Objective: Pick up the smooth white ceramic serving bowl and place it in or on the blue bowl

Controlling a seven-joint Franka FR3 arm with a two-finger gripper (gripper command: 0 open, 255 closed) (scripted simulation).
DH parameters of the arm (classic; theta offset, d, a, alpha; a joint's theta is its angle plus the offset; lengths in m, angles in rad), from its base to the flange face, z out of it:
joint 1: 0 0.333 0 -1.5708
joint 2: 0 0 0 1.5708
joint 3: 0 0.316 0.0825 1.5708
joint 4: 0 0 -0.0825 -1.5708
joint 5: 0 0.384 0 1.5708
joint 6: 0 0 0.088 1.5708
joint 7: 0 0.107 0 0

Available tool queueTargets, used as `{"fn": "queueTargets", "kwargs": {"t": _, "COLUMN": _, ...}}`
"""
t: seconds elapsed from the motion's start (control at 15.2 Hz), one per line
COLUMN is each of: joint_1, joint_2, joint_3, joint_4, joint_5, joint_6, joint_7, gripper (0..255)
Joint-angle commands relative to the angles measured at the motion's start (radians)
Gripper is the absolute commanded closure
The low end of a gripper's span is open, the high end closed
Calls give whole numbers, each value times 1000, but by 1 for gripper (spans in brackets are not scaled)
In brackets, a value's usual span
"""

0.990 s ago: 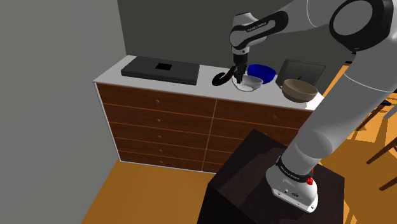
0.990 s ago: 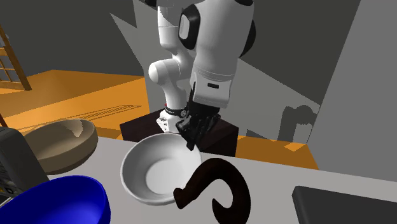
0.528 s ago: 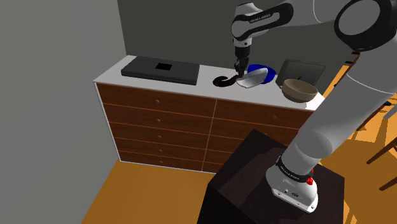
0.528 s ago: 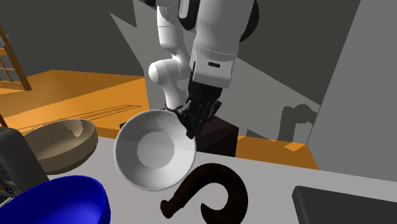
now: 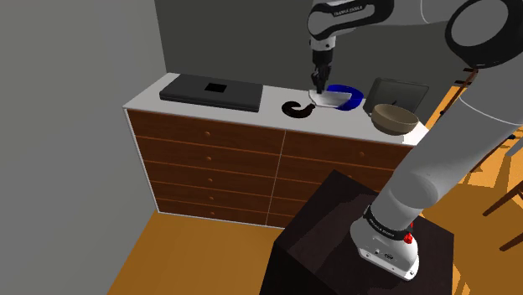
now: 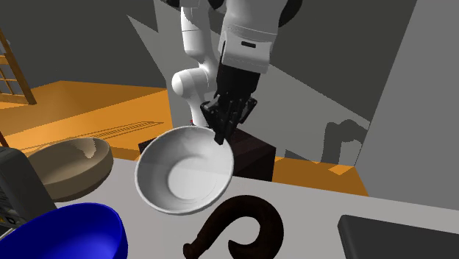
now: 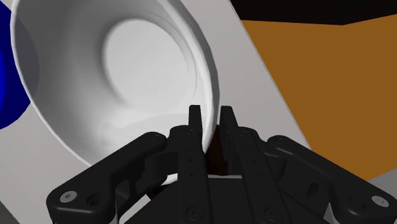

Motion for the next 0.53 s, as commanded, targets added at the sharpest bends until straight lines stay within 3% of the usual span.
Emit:
{"fn": "queueTargets", "kwargs": {"t": 0.0, "joint_1": 2, "joint_2": -3, "joint_3": 2, "joint_4": 25, "joint_5": 1, "joint_6": -28, "joint_7": -2, "gripper": 255}}
{"fn": "queueTargets", "kwargs": {"t": 0.46, "joint_1": 4, "joint_2": -4, "joint_3": 5, "joint_4": 117, "joint_5": 3, "joint_6": -120, "joint_7": -17, "gripper": 255}}
